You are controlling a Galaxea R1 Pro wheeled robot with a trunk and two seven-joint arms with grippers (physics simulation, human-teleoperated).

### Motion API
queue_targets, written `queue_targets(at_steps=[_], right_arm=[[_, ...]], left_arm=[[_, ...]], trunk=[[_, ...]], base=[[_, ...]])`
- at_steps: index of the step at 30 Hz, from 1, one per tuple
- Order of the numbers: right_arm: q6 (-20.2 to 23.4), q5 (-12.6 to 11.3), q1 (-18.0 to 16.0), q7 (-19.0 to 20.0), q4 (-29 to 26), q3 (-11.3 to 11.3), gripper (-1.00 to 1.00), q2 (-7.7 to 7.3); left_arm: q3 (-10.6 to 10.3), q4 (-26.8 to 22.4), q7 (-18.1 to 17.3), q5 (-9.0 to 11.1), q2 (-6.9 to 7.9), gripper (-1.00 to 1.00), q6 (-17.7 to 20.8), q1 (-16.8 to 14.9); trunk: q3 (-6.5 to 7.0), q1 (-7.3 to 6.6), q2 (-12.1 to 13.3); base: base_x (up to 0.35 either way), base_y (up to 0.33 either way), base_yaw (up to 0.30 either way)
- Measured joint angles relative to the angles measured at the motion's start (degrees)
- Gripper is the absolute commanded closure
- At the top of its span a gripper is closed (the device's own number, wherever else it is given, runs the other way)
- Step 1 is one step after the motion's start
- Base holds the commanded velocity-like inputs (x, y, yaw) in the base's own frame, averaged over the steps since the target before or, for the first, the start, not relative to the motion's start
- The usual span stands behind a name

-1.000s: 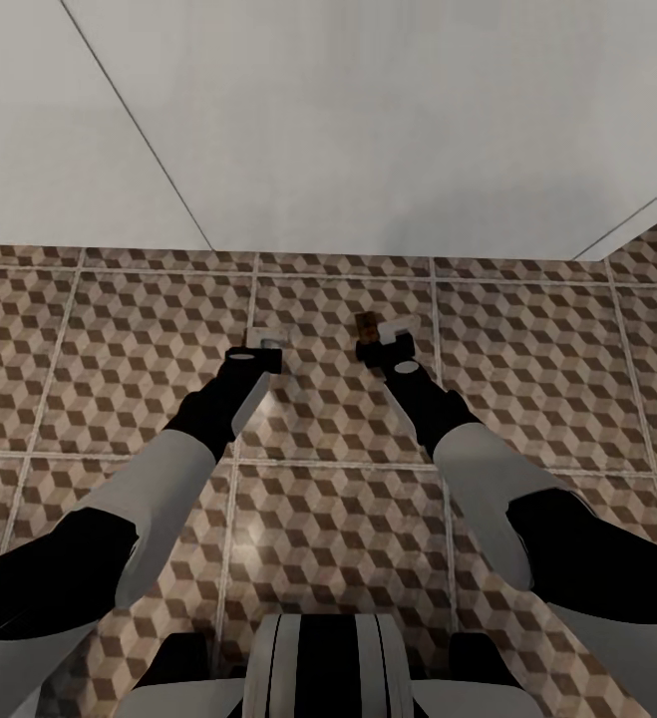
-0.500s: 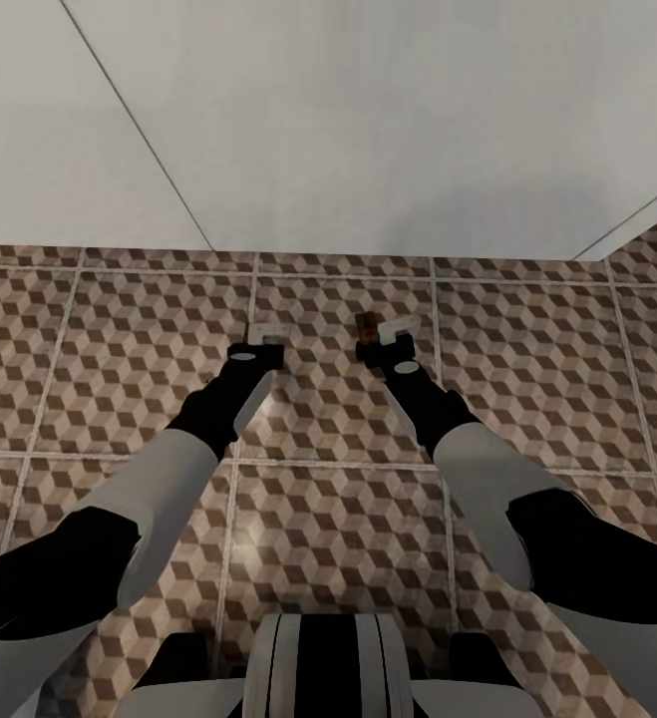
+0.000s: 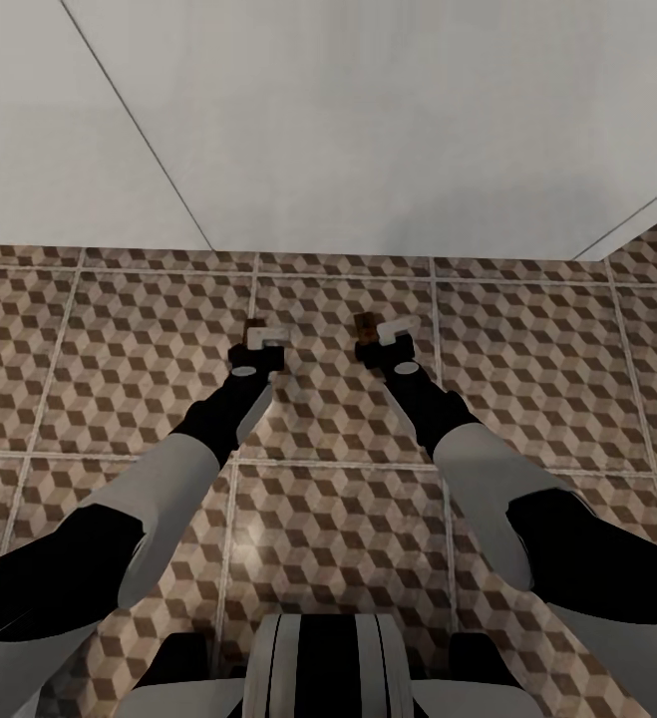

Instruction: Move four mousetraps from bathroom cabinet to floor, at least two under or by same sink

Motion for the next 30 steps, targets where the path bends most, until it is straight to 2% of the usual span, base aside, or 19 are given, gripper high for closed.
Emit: queue_targets(at_steps=[7,12,15,19,23,30], right_arm=[[-1.2,0.0,0.0,0.1,0.2,0.0,1.00,0.00],[-3.3,0.0,0.0,0.1,0.9,0.1,1.00,0.00],[-3.8,0.1,0.0,0.1,1.5,0.1,1.00,0.00],[-4.1,0.1,0.0,0.1,1.8,0.1,1.00,0.00],[-4.1,0.1,0.0,0.1,1.9,0.1,1.00,0.00],[-4.3,0.1,0.0,0.1,1.9,0.1,1.00,0.00]], left_arm=[[-1.8,2.8,-0.1,0.0,-0.04,1.00,-6.6,0.0],[-5.1,3.2,-0.1,-0.1,0.06,1.00,-11.3,0.0],[-7.5,5.1,-0.1,0.0,0.08,1.00,-13.7,0.0],[-8.2,6.1,-0.1,0.0,0.04,1.00,-15.6,-0.1],[-8.5,6.6,-0.1,0.0,0.06,1.00,-19.2,-0.1],[-8.6,6.6,-0.1,0.1,0.18,1.00,-21.0,0.0]], trunk=[[0.00,0.00,0.0],[0.00,0.00,0.0],[0.00,0.00,0.0],[0.00,0.00,0.0],[0.00,0.00,0.0],[0.00,0.00,0.0]], base=[[0.000,0.000,0.000],[0.000,0.000,0.000],[0.000,0.000,0.000],[0.000,0.000,0.000],[0.000,0.000,0.000],[0.000,0.000,0.000]])
